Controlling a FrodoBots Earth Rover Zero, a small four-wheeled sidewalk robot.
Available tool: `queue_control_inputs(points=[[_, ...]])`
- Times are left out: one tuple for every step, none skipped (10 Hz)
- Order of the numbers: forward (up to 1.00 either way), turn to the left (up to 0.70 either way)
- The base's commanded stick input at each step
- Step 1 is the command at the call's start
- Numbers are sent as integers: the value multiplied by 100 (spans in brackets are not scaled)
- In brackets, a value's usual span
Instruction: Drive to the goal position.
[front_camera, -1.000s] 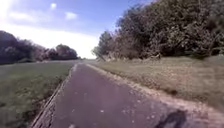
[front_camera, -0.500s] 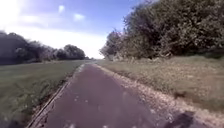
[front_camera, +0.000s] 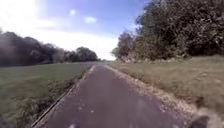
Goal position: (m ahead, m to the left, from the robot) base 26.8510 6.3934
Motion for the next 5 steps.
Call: queue_control_inputs(points=[[70, 1], [70, 0], [70, 0], [70, 0], [70, 0]])
